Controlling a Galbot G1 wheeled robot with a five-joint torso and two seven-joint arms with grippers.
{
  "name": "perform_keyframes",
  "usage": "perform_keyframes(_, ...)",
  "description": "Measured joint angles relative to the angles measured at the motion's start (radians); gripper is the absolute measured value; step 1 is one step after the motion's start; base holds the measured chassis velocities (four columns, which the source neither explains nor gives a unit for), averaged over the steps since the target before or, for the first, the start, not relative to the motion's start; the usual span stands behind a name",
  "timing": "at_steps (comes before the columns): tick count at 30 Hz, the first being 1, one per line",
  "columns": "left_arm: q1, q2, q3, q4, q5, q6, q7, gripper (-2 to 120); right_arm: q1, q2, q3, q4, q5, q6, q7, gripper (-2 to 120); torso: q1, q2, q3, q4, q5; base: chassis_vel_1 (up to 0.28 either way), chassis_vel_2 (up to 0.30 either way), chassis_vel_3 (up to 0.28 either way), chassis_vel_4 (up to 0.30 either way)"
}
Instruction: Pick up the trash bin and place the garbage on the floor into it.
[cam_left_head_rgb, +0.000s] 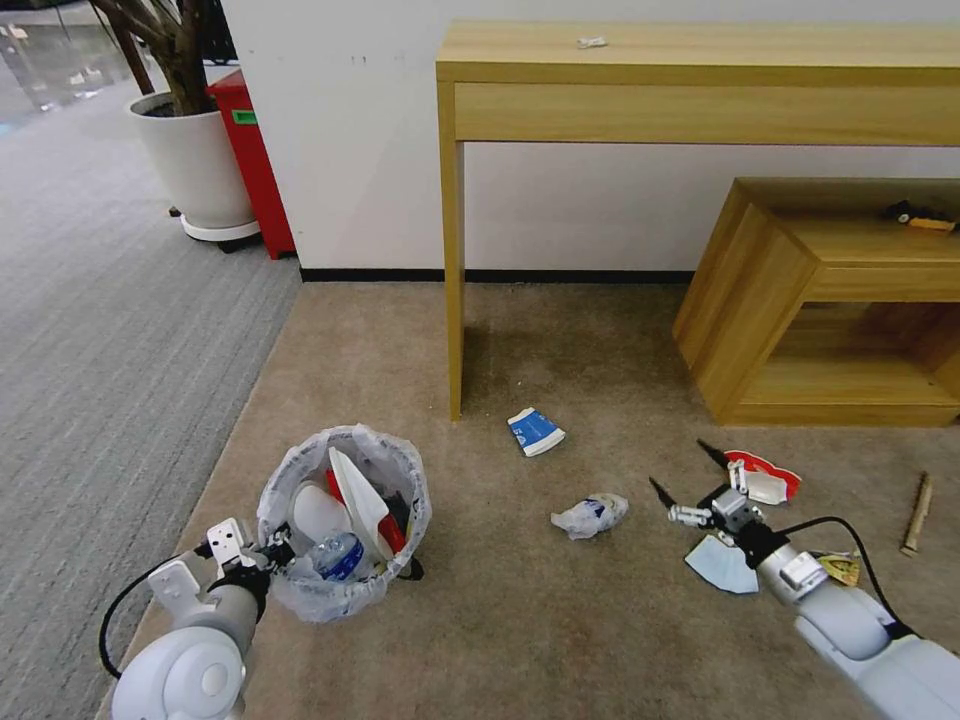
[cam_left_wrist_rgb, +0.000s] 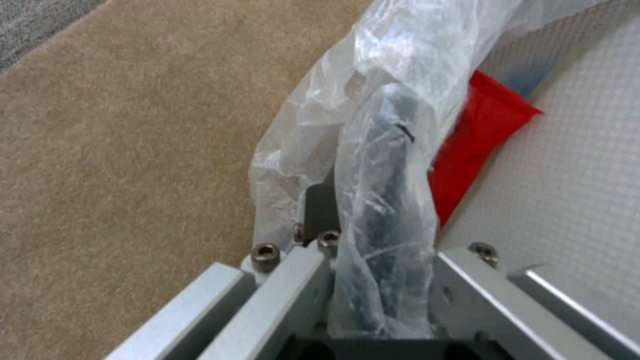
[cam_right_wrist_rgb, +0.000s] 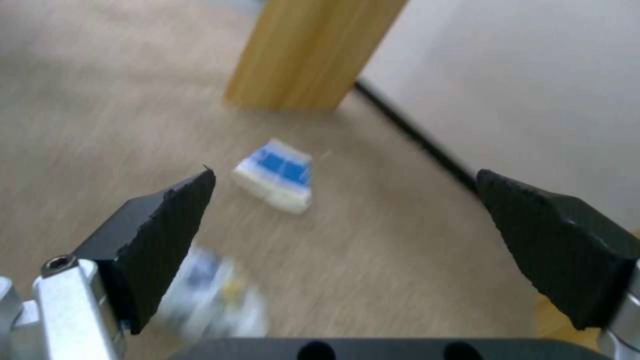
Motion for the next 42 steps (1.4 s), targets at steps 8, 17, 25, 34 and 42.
perform_keyframes(8, -0.007, -0.007, 0.014, -0.007, 0.002, -0.002, 0.001, 0, 0.083, 0.057, -0.073, -0.186, -0.006, 0.03, -0.07, 100, 0.0, 0.0, 0.0, -0.0004, 0.0001, 0.0, 0.0, 0.0, 0.0)
perform_keyframes(17, 0.001, -0.015, 0.004, -0.016, 0.004, 0.0, -0.001, 0, 0.2, 0.191, -0.158, -0.379, 0.014, 0.044, -0.074, 100, 0.0, 0.0, 0.0, -0.0001, -0.0006, 0.0, 0.0, 0.0, 0.0)
perform_keyframes(25, 0.002, -0.024, 0.007, -0.017, 0.005, 0.001, -0.002, 0, 0.245, 0.243, -0.171, -0.448, 0.0, 0.044, -0.051, 100, 0.0, 0.0, 0.0, 0.0001, -0.0005, 0.0, 0.0, 0.0, 0.0)
perform_keyframes(34, -0.01, -0.04, 0.013, -0.018, 0.009, 0.002, -0.003, 0, 0.303, 0.229, -0.253, -0.496, -0.006, 0.073, -0.133, 99, 0.0, 0.0, 0.0, -0.0003, -0.0002, 0.0, 0.0, 0.0, 0.0)
perform_keyframes(42, -0.021, -0.058, 0.024, -0.009, 0.016, -0.003, 0.002, 0, 0.363, 0.209, -0.313, -0.516, 0.012, 0.077, -0.237, 98, 0.0, 0.0, 0.0, -0.0002, -0.0002, 0.0, 0.0, 0.0, 0.0)
